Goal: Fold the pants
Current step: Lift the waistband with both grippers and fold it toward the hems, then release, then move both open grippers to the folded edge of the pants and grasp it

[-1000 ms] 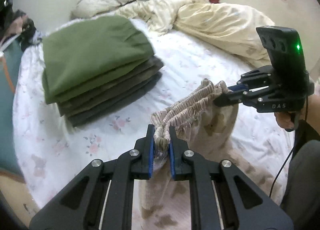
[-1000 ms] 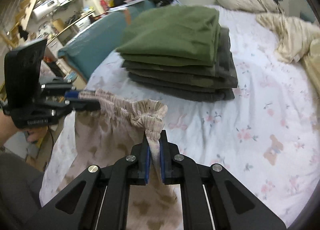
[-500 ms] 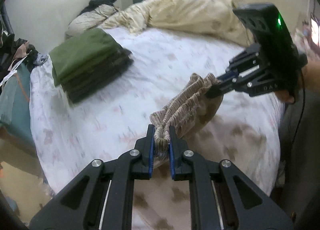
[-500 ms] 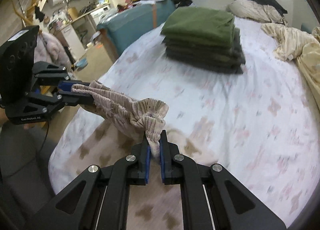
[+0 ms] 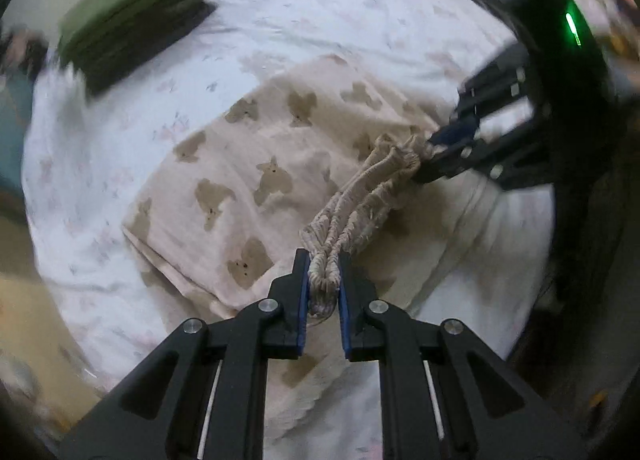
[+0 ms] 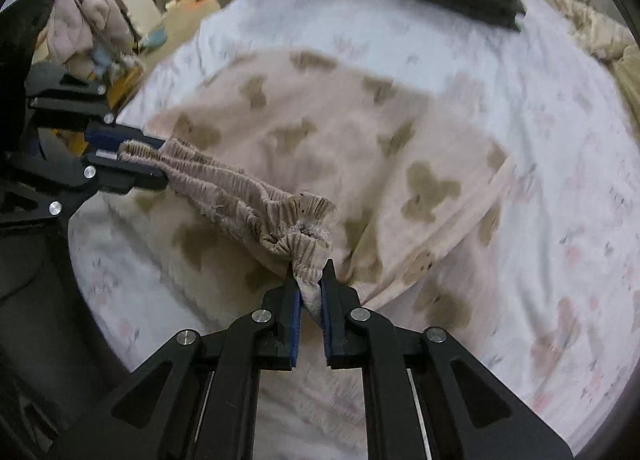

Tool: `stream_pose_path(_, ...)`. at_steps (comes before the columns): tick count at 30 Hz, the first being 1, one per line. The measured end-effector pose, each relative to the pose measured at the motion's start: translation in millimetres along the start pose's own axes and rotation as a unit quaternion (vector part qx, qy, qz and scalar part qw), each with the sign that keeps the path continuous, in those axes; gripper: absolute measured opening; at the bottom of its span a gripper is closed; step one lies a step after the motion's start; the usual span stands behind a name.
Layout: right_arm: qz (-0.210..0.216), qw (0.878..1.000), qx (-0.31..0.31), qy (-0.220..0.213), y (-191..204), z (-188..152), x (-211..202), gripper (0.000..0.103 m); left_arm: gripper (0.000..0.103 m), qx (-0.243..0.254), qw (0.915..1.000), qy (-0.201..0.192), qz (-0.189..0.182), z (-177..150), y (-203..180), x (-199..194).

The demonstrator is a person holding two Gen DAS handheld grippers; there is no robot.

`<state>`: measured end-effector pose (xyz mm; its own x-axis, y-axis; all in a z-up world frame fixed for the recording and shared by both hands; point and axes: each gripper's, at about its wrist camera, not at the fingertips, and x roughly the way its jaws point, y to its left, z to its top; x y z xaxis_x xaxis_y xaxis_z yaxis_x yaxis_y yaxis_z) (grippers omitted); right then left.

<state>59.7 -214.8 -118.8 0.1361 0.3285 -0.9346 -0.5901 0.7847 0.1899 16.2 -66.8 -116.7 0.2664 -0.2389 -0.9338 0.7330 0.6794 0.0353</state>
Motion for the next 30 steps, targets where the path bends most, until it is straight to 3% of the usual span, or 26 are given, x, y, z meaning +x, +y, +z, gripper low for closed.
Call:
stream_pose_path(2, -0.005, 1.0, -0.018, 0.025, 6, -5, 6, 0.016, 0.018, 0.007, 0.9998, 0.017, -0.009, -4, -3, 4)
stream_pose_path(5, -0.023, 0.998, -0.028, 0.053, 17, -8, 10, 0.026, 0.033, -0.012, 0.9964, 0.053, -0.065, -10, 0, 3)
stream_pose_path(6, -0.018, 0.997, -0.029, 0.066, 18, -9, 8, 0.036, 0.034, -0.011, 0.9957, 0.053, -0.075, -11, 2, -2)
stream_pose_path(8, -0.009, 0.997, -0.033, 0.065, 19, -10, -4, 0.047, 0.035, -0.022, 0.997, 0.024, -0.07, -10, 11, -15)
stream_pose_path(9, 0.0, 0.998, -0.03, 0.047, 19, -10, -17, 0.047, 0.035, -0.045, 0.9969, -0.003, -0.065, -7, 21, -24)
stream_pose_path(12, 0.043, 0.999, -0.003, -0.025, 14, 0, -47, 0.047, 0.035, -0.136, 0.9889, -0.026, -0.055, 0, 50, -22)
stream_pose_path(15, 0.016, 0.997, 0.036, -0.073, 6, 15, -48, 0.041, 0.032, -0.183, 0.9813, -0.006, -0.06, 4, 55, 3)
stream_pose_path(17, 0.0, 0.996, 0.072, -0.061, -3, 24, -28, 0.022, 0.032, -0.16, 0.9852, 0.015, -0.061, 8, 42, 15)
stream_pose_path(20, 0.005, 0.996, 0.094, 0.0, -13, 25, 8, 0.023, 0.036, -0.114, 0.9911, 0.052, -0.045, 7, 22, 29)
stream_pose_path(23, 0.024, 0.995, 0.065, 0.073, -4, 10, 34, 0.023, 0.039, -0.108, 0.9831, 0.141, -0.046, -9, 17, 54)
stream_pose_path(24, 0.026, 0.994, 0.059, 0.084, -1, 6, 37, 0.023, 0.038, -0.118, 0.9802, 0.153, -0.039, -15, 19, 58)
stream_pose_path(27, 0.023, 0.996, 0.061, 0.065, -3, 6, 26, 0.024, 0.043, -0.15, 0.9788, 0.131, -0.046, -15, 31, 44)
stream_pose_path(29, 0.032, 0.995, 0.084, 0.031, -11, 8, 12, 0.026, 0.055, -0.183, 0.9764, 0.101, -0.053, -14, 44, 30)
stream_pose_path(30, 0.033, 0.995, 0.097, 0.016, -15, 9, 5, 0.027, 0.057, -0.21, 0.9729, 0.078, -0.054, -15, 53, 19)
